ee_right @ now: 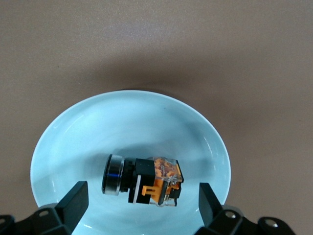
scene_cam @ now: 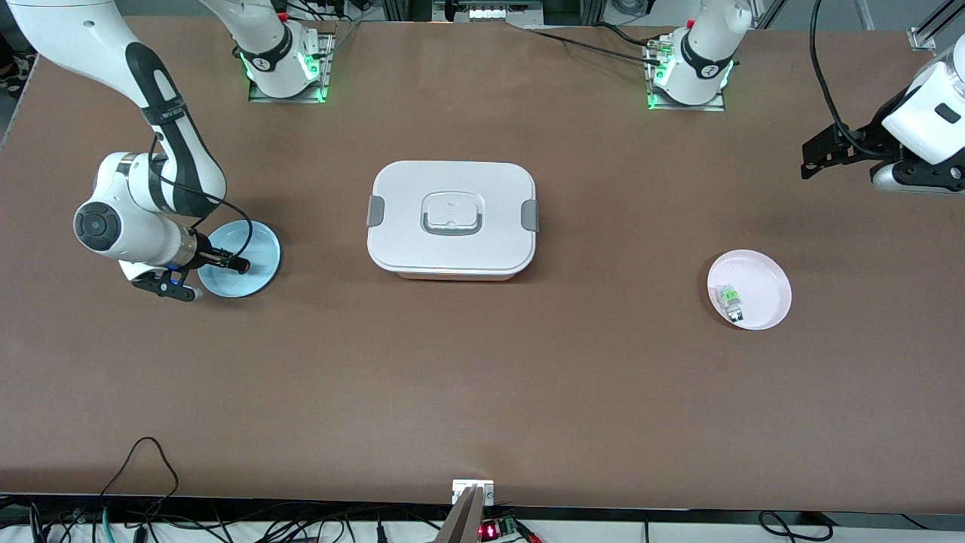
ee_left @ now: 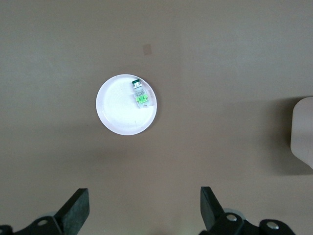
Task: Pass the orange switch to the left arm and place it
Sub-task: 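Close the right gripper on the orange switch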
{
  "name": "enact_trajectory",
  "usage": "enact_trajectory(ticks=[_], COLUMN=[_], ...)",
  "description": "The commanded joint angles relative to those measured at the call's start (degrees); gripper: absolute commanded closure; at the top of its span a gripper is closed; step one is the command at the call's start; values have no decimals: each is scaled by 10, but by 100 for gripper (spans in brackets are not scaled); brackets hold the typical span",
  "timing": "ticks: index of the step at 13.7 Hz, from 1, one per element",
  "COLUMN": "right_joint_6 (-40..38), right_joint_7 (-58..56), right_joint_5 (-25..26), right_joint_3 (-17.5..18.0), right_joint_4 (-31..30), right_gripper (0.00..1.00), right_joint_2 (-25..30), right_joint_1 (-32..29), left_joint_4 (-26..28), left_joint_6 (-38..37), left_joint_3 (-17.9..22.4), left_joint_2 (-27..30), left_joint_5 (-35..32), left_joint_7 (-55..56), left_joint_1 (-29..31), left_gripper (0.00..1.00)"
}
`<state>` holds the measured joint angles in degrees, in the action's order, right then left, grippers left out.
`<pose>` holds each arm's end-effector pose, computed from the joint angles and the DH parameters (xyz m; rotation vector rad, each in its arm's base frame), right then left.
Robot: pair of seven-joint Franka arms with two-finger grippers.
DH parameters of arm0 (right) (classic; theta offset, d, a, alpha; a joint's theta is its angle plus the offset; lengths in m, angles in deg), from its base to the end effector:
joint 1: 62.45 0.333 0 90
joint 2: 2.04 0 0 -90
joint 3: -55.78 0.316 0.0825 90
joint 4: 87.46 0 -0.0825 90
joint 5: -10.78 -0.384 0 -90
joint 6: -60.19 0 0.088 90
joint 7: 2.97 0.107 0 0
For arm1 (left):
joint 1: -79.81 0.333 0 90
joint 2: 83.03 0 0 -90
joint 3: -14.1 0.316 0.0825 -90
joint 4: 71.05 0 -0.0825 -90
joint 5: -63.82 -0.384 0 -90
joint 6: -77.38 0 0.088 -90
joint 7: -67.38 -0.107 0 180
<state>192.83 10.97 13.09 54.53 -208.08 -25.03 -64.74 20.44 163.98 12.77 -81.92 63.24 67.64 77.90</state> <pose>0.5585 -0.0354 0.2098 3.0465 -0.4200 -0.2891 0.5408 -0.0296 0.6179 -3.1263 0.0809 0.1027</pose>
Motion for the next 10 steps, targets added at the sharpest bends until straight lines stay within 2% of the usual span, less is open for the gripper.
enact_trajectory(ticks=[1, 10], right_joint_6=[0, 42], right_joint_7=[8, 11], right_joint_5=[-3, -6], right_joint_3=[0, -5], right_joint_4=[0, 1], right_gripper=[0, 0], right_joint_2=[1, -28], right_joint_1=[-2, -3], left_joint_4=[-19, -19], left_joint_6=[-14, -14], left_joint_3=[0, 0], left_joint_2=[-8, -8], left_joint_5=[4, 4], left_joint_7=[4, 4], left_joint_1=[-2, -2], left_gripper=[0, 0])
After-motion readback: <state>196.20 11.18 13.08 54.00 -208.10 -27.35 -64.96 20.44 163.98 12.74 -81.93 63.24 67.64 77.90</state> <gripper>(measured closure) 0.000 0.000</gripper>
